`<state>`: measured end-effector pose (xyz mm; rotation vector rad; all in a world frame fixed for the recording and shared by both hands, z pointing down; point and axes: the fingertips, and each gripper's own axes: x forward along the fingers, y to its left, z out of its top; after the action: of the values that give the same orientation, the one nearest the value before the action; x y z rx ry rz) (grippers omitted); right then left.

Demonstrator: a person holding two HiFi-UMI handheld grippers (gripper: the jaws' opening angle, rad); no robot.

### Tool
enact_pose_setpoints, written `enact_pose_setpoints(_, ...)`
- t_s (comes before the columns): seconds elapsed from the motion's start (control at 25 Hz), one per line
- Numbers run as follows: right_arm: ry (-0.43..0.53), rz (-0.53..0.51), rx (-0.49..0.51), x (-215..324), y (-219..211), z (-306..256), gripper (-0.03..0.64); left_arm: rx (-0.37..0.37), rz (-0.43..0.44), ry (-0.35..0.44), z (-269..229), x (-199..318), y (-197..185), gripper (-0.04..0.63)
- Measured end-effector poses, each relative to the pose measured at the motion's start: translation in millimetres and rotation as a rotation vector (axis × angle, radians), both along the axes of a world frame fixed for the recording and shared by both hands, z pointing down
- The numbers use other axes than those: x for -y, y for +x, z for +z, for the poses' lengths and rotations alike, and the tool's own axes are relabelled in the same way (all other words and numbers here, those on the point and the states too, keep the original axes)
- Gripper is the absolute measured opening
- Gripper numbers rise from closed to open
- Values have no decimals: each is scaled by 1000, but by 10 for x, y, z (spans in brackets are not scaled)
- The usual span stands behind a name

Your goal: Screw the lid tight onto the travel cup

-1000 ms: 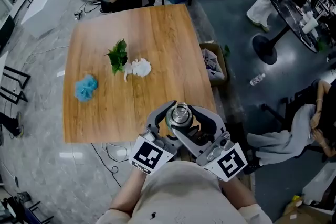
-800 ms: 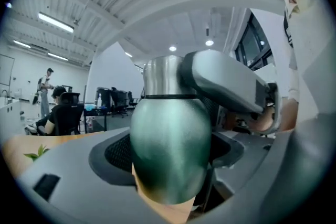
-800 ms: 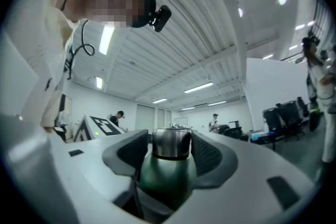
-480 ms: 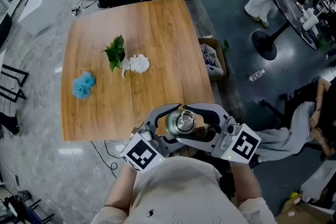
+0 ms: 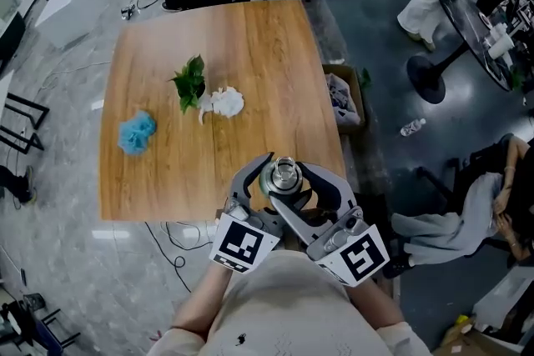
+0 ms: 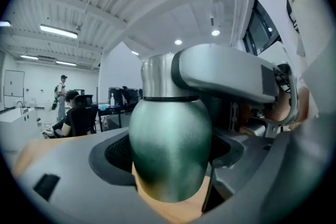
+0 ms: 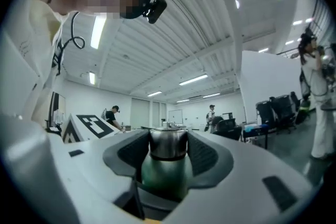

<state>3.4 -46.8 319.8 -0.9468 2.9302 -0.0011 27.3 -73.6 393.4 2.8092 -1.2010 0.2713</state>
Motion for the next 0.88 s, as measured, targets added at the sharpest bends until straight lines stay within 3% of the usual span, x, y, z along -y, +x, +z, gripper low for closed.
enact_pose_setpoints(0.12,10,101,-7,52,11,3,233,5,-98,-5,22,88,-67,393)
enact_pose_setpoints(0.2,2,90,4,50,-7,22,232,5,-90,2,11,99,-84,393)
enact_pose_setpoints(0.32,-55,-108,21,-8,-58,53,233,-9,38,6,-29,-30,-61,393)
enact_pose_setpoints(0.44,-8,-345,-32,-113,-101,4,250,-3,197,37,-75,-199,-24,393)
enact_pose_setpoints(0.56,22,-524,-30,-233,-149,-33,258,-66,357,24,-132,-357,10,393)
enact_pose_setpoints(0.64,30,-520,33,-228,-191,-113,258,-86,361,-9,-159,-361,-2,393)
enact_pose_setpoints(0.76,68,-405,40,-173,-230,-125,246,-26,243,23,-161,-211,-71,393)
enact_pose_setpoints(0.88,67,-312,33,-101,-246,-85,239,-16,164,-2,-99,-114,-129,393)
